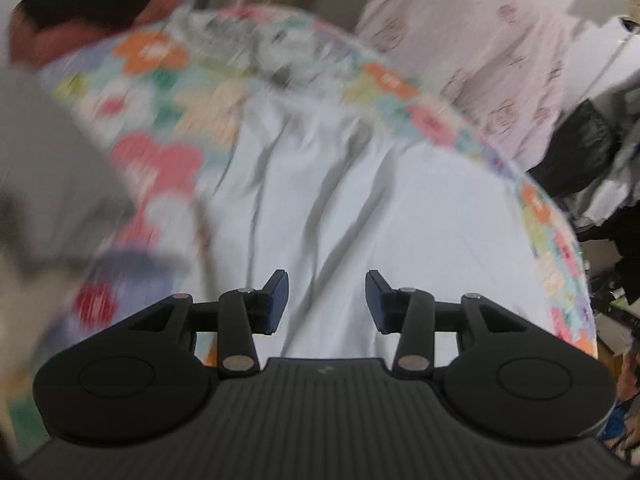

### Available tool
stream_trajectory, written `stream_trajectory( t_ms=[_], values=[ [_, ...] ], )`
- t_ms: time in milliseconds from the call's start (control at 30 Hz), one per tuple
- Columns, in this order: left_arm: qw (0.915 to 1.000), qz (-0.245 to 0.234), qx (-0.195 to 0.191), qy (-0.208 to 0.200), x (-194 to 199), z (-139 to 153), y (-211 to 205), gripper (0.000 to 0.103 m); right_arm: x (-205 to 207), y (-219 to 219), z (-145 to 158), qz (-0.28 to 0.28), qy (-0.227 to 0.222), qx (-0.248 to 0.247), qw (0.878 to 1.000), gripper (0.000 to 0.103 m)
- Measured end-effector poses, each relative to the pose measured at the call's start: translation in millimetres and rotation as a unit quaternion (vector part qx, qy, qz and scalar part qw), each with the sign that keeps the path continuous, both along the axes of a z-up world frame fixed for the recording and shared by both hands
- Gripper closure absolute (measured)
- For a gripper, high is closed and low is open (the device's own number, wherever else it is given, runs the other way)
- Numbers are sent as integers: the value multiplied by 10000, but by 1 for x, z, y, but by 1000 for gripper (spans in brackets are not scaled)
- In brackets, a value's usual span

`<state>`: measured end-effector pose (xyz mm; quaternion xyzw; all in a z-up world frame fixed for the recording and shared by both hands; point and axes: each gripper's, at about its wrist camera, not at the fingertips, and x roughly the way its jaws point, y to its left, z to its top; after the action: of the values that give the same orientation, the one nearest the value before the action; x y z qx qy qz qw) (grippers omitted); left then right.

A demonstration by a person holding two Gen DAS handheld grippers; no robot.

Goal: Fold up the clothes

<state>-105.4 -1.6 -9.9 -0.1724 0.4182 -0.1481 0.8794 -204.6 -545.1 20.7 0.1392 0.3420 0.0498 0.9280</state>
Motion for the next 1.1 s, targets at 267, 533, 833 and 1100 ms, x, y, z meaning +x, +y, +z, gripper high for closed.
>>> stream_trajectory(
  t_ms=[267,533,833,1100],
  values=[
    [9994,130,-270,182,146,-29,-18,62,219,117,2,2114,889,756,9704,48],
    [9961,-712,-217,475,265,-73,-70,61,364,165,-93,1801,1673,1517,9574,48],
    [9821,-1204,1422,272,338,-107,-127,93,428,185,-145,1846,1591,2602,9343,66],
    [9985,-330,384,-203,352,-87,-82,101,431,160,-128,1529,609,2611,9512,89]
  ],
)
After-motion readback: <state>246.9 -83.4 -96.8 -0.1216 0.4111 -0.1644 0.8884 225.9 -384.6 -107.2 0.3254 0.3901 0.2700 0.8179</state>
